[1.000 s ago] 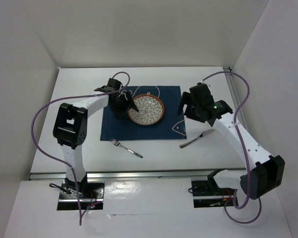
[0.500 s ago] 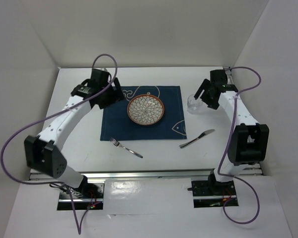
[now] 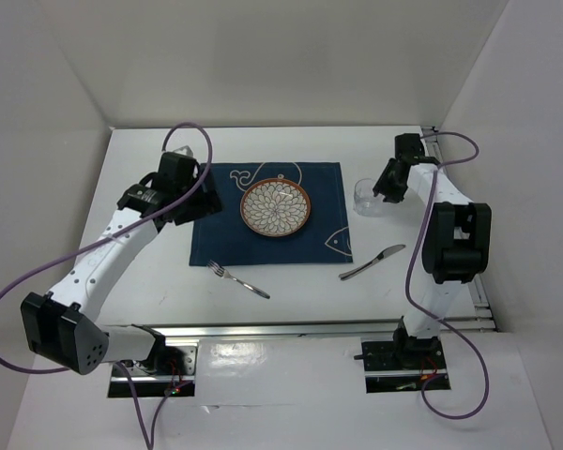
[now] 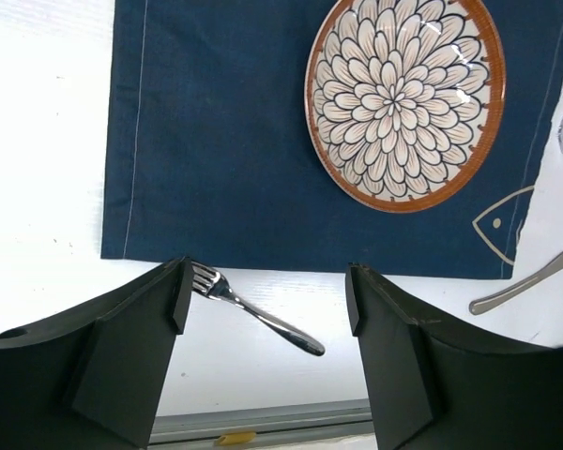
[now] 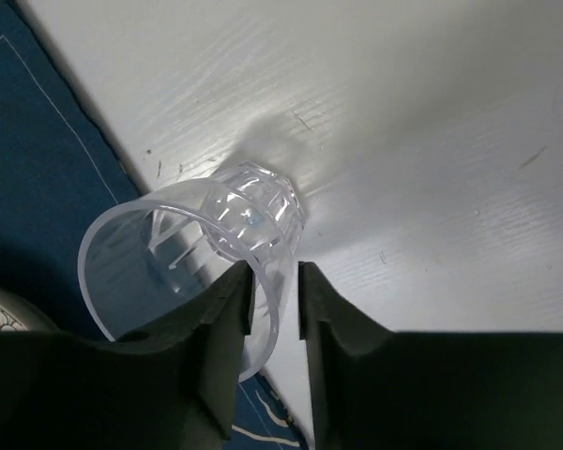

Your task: Set the dinner table for one person

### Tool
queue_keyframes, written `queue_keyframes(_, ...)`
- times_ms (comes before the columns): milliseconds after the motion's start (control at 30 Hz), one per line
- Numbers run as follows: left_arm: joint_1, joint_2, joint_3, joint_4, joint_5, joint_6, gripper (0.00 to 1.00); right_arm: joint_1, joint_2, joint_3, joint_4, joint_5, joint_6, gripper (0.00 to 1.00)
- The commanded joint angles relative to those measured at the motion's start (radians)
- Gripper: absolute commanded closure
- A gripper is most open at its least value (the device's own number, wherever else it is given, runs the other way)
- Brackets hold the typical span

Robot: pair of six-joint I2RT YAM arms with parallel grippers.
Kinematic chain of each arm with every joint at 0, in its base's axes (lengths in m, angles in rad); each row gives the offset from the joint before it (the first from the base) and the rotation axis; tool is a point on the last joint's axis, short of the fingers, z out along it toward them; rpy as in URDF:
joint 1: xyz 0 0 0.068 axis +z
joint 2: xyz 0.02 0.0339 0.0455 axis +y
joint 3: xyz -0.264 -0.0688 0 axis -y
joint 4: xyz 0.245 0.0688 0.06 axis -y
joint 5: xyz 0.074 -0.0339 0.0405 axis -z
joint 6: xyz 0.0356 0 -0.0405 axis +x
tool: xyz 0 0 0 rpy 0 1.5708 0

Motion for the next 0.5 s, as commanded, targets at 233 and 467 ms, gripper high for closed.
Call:
queue_keyframes(233,-0.003,-0.035,-0.014,-0.001,-0.011,0.021,0.18,0.01,-0.193,0.003,0.098,0.073,0.023,1.0)
queue_keyframes(467,-0.003,-0.07,-0.024,-0.001,-0.02,0.002,0.19,0.14,0.018,0.345,-0.032,0.058,-0.041,1.0)
